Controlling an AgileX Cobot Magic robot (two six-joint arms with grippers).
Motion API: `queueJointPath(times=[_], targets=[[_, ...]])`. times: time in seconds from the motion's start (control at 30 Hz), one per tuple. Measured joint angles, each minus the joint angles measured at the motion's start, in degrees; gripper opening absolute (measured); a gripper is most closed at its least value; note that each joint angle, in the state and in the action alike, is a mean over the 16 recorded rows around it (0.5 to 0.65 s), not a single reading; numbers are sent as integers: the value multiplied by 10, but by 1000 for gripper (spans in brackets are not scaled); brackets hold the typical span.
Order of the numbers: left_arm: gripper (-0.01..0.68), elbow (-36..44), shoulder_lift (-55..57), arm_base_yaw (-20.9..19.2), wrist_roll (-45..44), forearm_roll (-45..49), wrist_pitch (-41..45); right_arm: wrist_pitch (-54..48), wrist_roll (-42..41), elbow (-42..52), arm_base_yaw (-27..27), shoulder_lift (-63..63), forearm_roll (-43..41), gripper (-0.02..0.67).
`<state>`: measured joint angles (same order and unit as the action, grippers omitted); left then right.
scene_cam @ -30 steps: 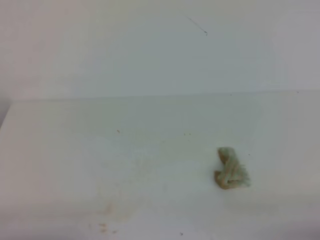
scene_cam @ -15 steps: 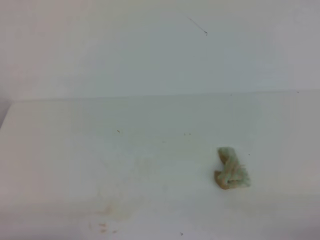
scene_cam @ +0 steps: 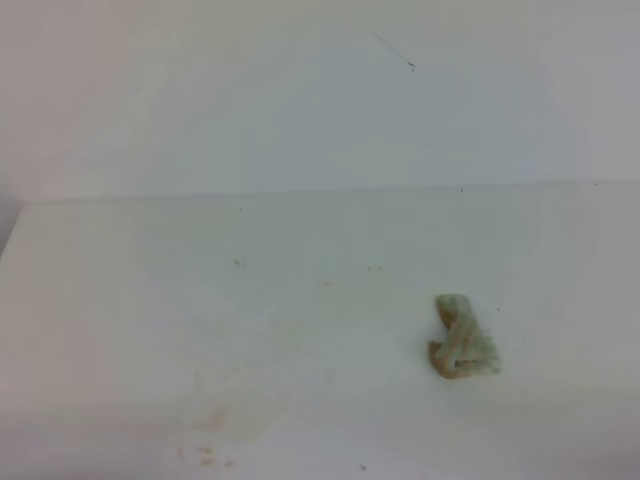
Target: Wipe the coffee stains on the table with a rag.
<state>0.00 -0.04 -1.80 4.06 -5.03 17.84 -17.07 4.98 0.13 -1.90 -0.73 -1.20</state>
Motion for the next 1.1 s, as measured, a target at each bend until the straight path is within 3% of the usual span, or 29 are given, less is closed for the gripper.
queueJointPath(times=[1.1], targets=[[-1,0,0,0,0,0,0,-1,-3,0,0,1,0,3]])
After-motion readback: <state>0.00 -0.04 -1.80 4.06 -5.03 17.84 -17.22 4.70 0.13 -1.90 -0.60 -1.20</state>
